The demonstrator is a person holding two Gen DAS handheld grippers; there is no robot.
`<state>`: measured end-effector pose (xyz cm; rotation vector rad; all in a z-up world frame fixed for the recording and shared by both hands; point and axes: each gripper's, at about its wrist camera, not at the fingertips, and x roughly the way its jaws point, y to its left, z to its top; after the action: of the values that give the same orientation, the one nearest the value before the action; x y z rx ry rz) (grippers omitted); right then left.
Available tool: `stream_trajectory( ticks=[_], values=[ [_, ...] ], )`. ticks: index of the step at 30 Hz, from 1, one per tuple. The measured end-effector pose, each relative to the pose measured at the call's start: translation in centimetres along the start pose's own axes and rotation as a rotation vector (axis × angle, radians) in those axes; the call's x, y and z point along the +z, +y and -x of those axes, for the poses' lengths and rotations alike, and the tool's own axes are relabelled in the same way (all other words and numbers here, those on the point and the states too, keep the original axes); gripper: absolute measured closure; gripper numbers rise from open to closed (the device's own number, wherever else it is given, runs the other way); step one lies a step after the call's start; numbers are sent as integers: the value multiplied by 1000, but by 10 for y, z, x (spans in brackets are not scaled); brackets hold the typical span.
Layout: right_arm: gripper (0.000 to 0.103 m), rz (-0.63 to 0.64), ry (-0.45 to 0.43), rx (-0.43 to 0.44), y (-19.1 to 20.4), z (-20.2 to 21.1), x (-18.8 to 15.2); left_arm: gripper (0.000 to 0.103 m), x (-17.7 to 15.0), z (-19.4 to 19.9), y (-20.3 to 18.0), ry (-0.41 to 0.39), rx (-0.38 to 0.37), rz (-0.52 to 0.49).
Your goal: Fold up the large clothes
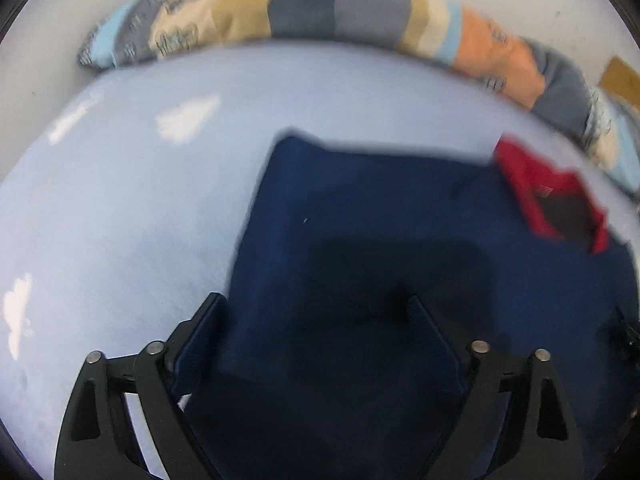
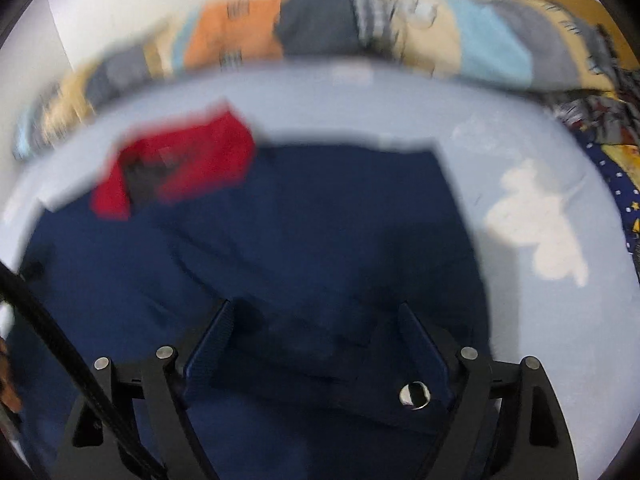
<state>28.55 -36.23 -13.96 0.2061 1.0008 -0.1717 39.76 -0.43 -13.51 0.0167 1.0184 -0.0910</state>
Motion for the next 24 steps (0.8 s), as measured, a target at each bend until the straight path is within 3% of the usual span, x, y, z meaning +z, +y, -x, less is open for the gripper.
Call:
stream_trajectory(
  ticks=[3,9,13,16,20,24],
  values=[
    [11,16,-15,-28,4,2,0,7,0,4,4,-16,-15,29],
    [13,56,-157,-7,16,68,6,7,-11,62,-8,-113,-1,-32],
    [13,57,-112,62,16,84,-24,7,-41,85,-11,-102,-23,-98],
    [13,105,-63,4,15,79,-50,7,-69,92,-14,-90,-24,-133],
    [13,74,34,13,6,59,-76,7,-105,70,-22,-40,52,-180],
    [8,64,43,0,3,49,-76,7,-109,73,-27,-66,89,-180]
  ],
)
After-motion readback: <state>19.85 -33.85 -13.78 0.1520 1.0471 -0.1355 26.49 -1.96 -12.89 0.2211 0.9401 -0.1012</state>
